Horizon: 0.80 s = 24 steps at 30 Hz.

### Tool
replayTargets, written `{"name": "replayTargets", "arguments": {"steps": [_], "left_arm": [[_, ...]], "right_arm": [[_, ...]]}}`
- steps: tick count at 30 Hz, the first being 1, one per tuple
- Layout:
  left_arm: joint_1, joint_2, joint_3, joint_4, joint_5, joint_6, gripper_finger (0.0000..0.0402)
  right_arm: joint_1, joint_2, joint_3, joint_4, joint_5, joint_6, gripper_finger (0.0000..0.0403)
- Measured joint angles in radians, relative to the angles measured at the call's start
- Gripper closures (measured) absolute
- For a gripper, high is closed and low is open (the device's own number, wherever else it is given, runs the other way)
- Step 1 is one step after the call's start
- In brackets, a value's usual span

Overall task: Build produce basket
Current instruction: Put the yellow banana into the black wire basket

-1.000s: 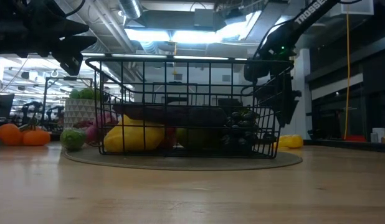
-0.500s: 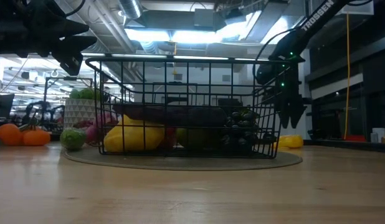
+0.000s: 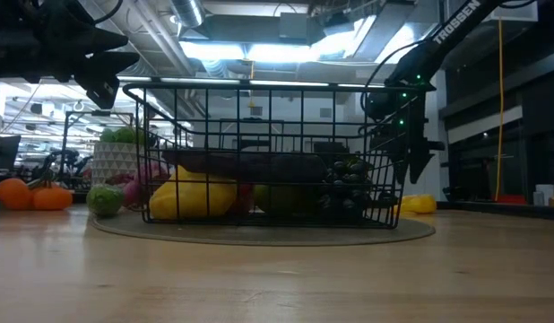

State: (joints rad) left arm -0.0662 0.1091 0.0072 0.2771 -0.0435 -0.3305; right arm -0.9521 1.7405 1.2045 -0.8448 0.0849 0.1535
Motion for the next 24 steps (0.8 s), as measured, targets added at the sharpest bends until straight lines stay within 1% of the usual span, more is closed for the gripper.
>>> {"name": "replayTargets", "arguments": {"steps": [6, 17, 22, 24], "left_arm": [[0.000, 0.000, 0.000, 0.000, 0.000, 0.000, 0.0286], [0.000, 0.000, 0.000, 0.000, 0.000, 0.000, 0.0286], [0.000, 0.000, 0.000, -0.001, 0.000, 0.000, 0.0286], [0.000, 0.000, 0.000, -0.001, 0.000, 0.000, 0.0286]], "right_arm": [[-0.001, 0.017, 0.000, -0.021, 0.003, 0.020, 0.0205], [0.001, 0.163, 0.000, -0.015, 0.001, 0.023, 0.0205], [0.001, 0.219, 0.006, -0.017, -0.001, -0.036, 0.0206], [0.002, 0.225, 0.008, -0.018, -0.003, -0.055, 0.0213]]}}
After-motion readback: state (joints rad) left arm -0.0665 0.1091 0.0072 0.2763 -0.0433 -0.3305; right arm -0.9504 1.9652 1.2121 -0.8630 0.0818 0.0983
